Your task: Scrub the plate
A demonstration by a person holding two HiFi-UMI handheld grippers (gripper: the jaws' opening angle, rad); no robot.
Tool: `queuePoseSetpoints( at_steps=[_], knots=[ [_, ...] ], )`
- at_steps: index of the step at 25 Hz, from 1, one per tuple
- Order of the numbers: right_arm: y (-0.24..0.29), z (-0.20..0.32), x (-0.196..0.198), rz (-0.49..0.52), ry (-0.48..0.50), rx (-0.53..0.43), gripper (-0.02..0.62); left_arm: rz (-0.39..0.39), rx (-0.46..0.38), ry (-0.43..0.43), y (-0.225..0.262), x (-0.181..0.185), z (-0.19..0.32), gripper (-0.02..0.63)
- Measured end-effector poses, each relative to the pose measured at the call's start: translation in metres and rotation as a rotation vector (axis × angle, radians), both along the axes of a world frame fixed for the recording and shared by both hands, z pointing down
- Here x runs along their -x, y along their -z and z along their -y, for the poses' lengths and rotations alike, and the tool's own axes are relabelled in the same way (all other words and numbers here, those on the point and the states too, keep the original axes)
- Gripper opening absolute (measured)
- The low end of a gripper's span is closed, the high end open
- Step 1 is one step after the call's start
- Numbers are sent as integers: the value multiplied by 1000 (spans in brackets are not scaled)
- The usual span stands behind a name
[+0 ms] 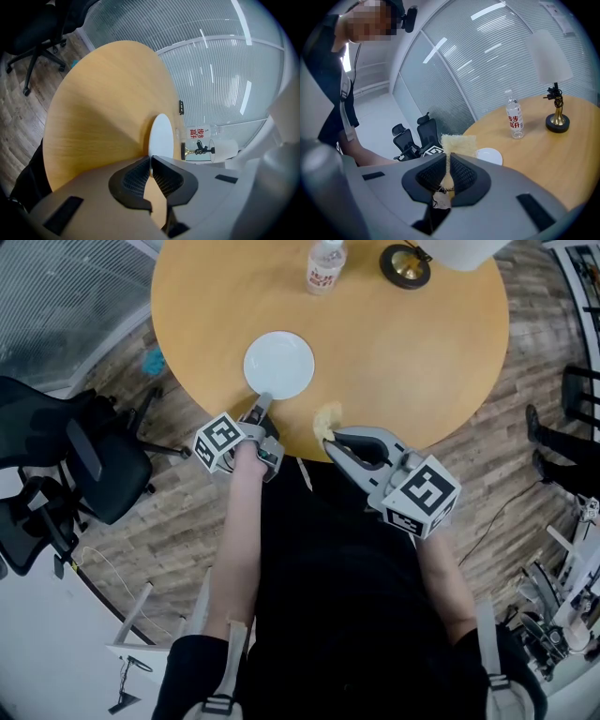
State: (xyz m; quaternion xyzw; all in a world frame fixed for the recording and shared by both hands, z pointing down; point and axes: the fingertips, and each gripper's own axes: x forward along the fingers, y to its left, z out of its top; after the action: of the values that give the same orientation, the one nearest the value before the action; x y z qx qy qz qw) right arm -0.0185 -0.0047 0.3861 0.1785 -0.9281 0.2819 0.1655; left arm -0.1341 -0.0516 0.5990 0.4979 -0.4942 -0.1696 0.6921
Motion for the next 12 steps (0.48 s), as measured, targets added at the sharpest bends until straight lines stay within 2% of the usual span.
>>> queuePoseSetpoints(
  at_steps=[5, 12],
  knots=[
    [-14, 1, 2, -22, 5, 17, 34, 18, -1, -70, 6, -10, -16, 29],
    [-55, -6, 8, -110, 40, 43, 34, 55, -22, -207, 16, -30, -38, 26]
  ],
)
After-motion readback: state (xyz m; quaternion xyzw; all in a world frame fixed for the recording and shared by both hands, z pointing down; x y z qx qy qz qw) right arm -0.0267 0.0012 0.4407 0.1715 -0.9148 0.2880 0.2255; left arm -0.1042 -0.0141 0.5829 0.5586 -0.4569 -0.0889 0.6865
